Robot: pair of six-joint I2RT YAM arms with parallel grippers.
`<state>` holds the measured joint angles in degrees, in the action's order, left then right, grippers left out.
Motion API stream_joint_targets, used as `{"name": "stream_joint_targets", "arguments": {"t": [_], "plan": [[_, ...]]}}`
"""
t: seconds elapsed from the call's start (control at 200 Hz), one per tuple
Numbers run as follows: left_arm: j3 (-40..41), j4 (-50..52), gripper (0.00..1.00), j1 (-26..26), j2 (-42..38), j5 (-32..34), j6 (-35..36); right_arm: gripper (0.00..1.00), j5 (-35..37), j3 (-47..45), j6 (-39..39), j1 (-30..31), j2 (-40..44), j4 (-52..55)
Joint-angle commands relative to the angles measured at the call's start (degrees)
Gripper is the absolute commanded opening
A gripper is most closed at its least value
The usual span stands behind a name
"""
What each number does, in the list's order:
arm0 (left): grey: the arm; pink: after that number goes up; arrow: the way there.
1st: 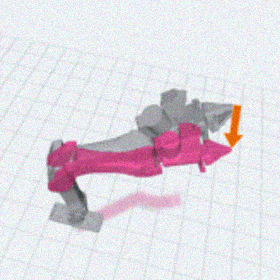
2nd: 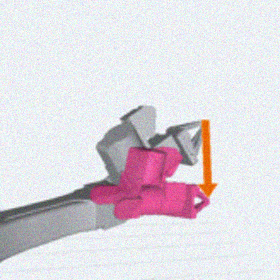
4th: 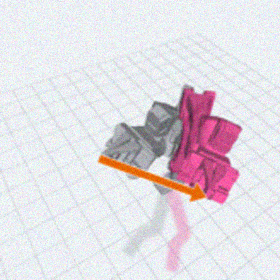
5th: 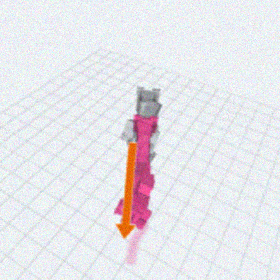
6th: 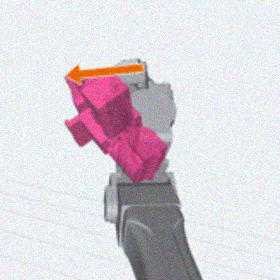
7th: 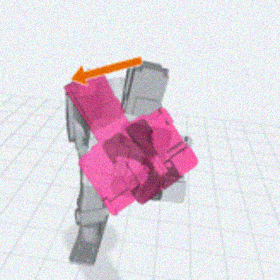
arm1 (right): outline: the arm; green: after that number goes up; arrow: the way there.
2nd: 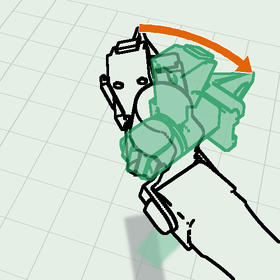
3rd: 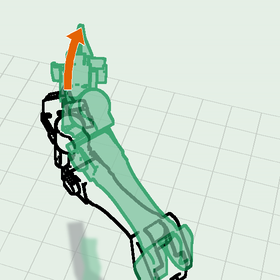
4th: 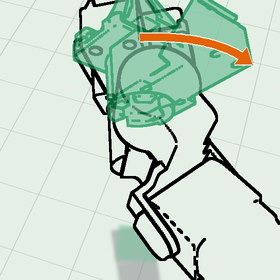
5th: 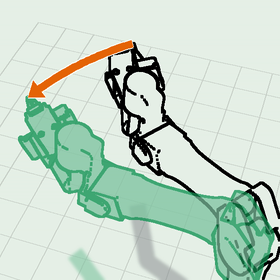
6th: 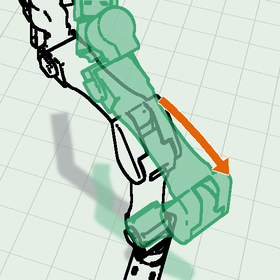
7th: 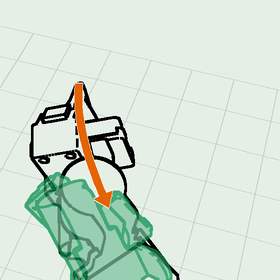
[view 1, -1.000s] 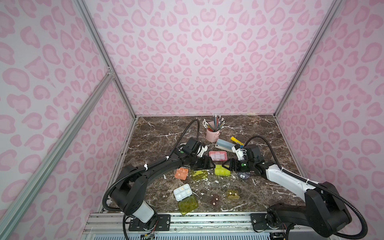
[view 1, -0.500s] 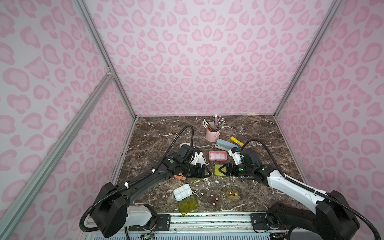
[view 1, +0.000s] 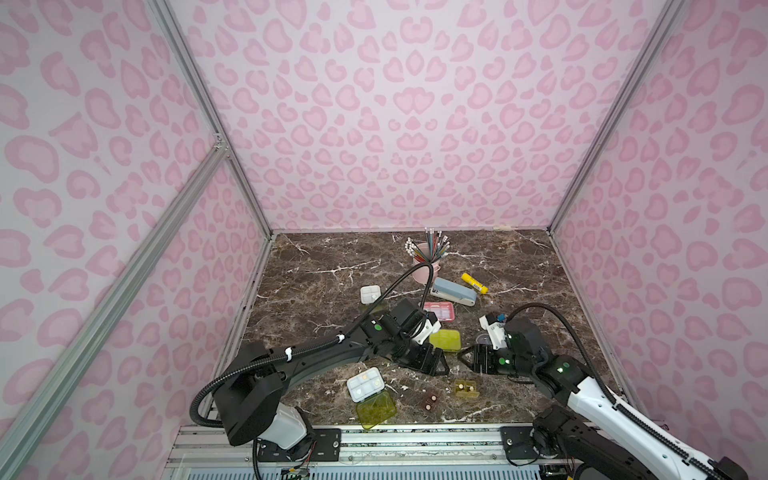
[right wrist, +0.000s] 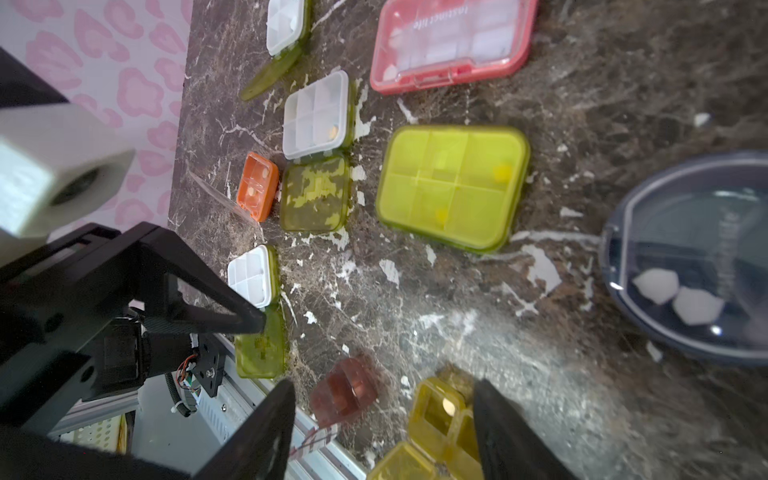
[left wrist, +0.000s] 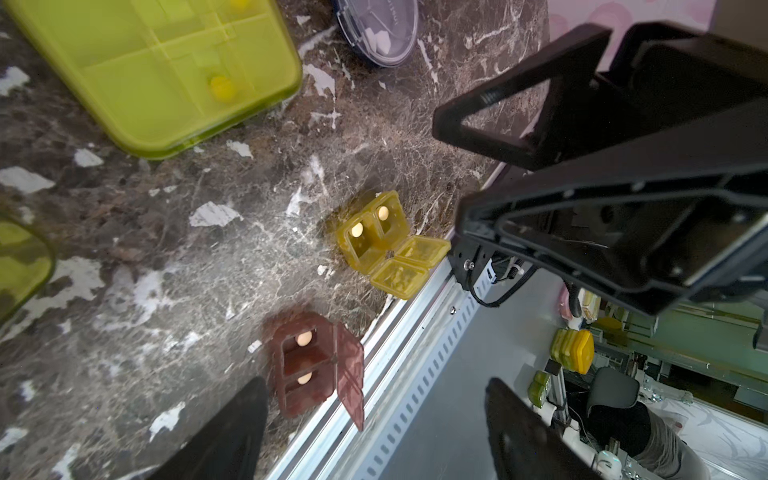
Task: Close pillboxes
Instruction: Close the lid on the pillbox.
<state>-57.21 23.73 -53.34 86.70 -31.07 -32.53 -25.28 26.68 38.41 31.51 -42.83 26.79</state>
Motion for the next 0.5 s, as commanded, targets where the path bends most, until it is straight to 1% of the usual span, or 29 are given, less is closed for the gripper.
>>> {"name": "stream_joint_targets", "arguments": {"t": [0.0, 0.3, 0.345, 0.495], "plan": [[-0.71, -0.90, 0.84, -0.14, 0.73, -0.26, 1.40, 0.67, 0.51, -1.30, 2.40, 0.22, 2.95, 5.18], [-0.69, -0.03, 0.83, -0.26, 0.45, 0.06, 1.73, 0.61, -0.34, -0.80, 4.42, 1.89, 5.98, 8.84], [-0.70, -0.15, 0.83, -0.27, 0.40, 0.05, 1.60, 0.59, -0.30, -1.00, 4.61, 2.22, 6.22, 9.42], [-1.43, -0.66, 0.81, -0.51, 1.41, -0.51, 1.29, 0.46, -1.26, -1.62, 6.50, 3.94, 7.67, 10.15]]}}
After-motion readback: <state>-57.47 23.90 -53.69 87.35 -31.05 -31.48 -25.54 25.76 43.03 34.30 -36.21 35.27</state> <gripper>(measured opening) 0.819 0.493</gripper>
